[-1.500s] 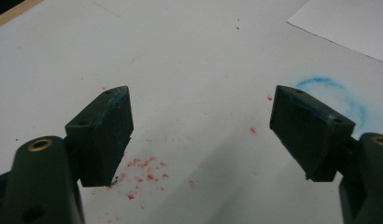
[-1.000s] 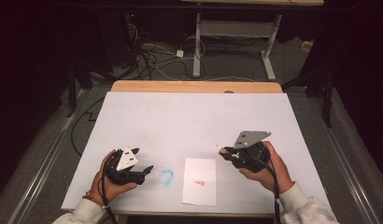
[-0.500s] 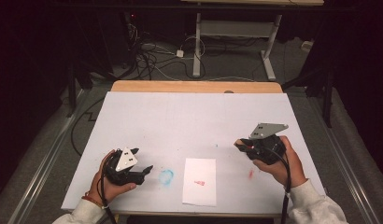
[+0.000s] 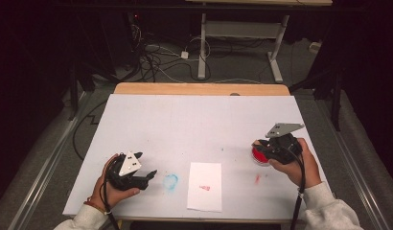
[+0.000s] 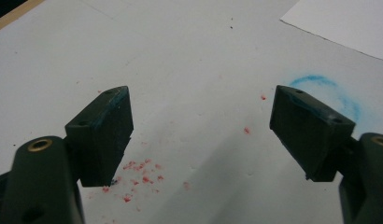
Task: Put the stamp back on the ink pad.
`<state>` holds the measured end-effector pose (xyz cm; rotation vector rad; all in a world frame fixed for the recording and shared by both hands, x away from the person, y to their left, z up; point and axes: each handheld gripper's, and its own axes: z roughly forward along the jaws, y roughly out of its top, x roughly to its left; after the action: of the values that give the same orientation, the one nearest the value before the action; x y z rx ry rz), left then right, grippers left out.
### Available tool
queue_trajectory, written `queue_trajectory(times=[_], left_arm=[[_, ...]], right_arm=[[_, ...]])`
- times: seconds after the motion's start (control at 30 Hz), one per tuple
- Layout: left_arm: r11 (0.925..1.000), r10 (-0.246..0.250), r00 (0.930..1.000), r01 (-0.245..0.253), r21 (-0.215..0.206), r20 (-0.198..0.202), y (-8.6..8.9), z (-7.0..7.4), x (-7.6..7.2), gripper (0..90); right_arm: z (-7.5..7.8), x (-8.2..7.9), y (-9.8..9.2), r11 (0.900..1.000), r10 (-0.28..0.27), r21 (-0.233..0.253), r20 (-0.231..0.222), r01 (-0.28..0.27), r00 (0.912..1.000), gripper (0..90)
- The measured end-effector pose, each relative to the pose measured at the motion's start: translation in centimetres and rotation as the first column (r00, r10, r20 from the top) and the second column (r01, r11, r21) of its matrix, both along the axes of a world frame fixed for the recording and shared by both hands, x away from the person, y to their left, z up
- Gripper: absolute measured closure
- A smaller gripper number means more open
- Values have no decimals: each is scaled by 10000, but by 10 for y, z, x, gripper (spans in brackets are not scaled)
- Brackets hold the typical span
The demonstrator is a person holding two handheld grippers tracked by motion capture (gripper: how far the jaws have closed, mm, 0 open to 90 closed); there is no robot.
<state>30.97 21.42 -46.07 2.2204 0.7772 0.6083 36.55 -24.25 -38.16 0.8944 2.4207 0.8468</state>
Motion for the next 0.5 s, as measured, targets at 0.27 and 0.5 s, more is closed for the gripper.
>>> queue_trajectory(times=[0.27, 0.5], left_arm=[[10000, -6, 10000, 6, 10, -2, 0, 0, 0, 209], [9999, -53, 9999, 52, 93, 103, 0, 0, 0, 209]], right_arm=[[-16, 11, -9, 9983, -450, -399, -418, 434, 9981, 759], [-27, 18, -14, 9961, -696, -586, -755, 653, 9947, 758]])
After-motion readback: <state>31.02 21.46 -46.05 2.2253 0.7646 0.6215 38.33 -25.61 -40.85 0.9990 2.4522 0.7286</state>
